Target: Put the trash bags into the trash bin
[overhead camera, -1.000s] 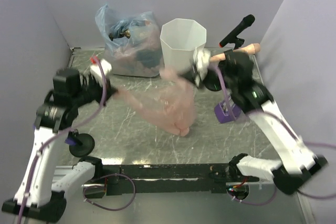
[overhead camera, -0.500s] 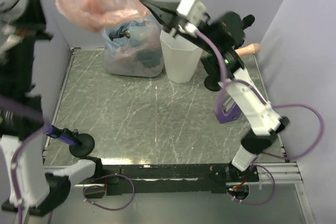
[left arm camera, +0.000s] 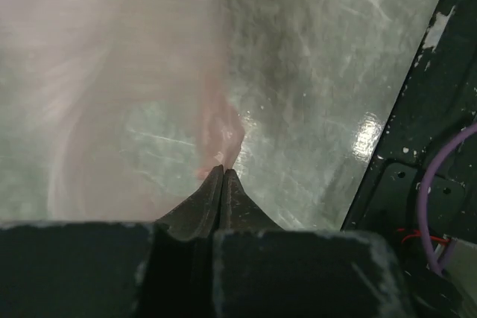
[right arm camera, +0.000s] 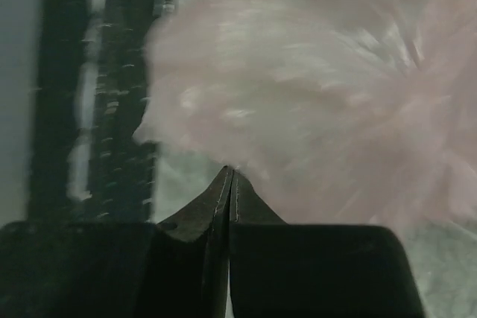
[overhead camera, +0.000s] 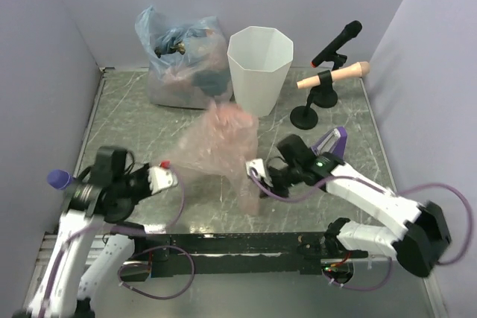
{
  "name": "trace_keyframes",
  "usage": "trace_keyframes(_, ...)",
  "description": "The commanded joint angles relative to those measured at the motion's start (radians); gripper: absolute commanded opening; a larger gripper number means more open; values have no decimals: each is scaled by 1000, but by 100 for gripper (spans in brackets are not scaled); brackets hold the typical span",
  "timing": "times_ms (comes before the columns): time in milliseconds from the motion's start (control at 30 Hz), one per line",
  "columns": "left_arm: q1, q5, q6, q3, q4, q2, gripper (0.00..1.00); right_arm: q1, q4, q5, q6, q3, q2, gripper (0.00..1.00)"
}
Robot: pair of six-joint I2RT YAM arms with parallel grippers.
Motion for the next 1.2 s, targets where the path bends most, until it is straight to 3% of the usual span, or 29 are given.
trace_keyframes(0,-8,81,15,92,-75,-208,1,10,-75,-110,53,89,-243,0)
trace_keyframes(133,-8,60,-344,139,176,-142,1,-33,180,15,276,179,-184,0)
trace_keyframes(200,-8,-49,-577,197,318,-55,1,-88,300,39,394,305,-97,0)
trace_keyframes(267,-8,-231,-680,311,411,78,1,-109,360,105,450,470,44,0)
trace_keyframes(400,-5,-475,-735,692,578,330,1,-119,406,240,493,921,348,0)
trace_keyframes(533,-5,-534,-695,1155,772,520,1,-82,371,282,452,1574,685,0)
trace_keyframes(600,-5,-534,-682,1326,893,585,1,-45,440,268,404,1823,760,0)
trace_keyframes(667,-5,-502,-699,1373,1058,576,1,-4,652,231,352,1757,699,0)
trace_keyframes(767,-5,-371,-768,1220,1330,457,1,85,970,195,210,1415,495,0)
trace_keyframes(833,-5,-210,-805,1081,1354,369,1,128,944,149,133,1281,407,0)
trace_keyframes(900,-5,-7,-793,903,1241,277,1,134,907,157,137,1040,303,0)
trace_keyframes(967,-5,213,-660,673,953,187,1,131,816,191,116,720,185,0)
trace_keyframes(1000,-7,296,-506,518,665,154,1,122,710,194,96,563,142,0)
trace_keyframes(1033,-12,340,-170,426,279,145,1,102,531,167,81,417,119,0)
trace_keyframes(1067,-30,290,204,305,-21,148,0,54,277,76,44,314,128,0)
trace_keyframes(1100,-47,118,402,173,-203,140,1,-15,-6,-50,-126,240,144,0)
trace_keyframes(1167,-59,-50,327,42,-219,70,1,-88,-323,-160,-301,136,107,0)
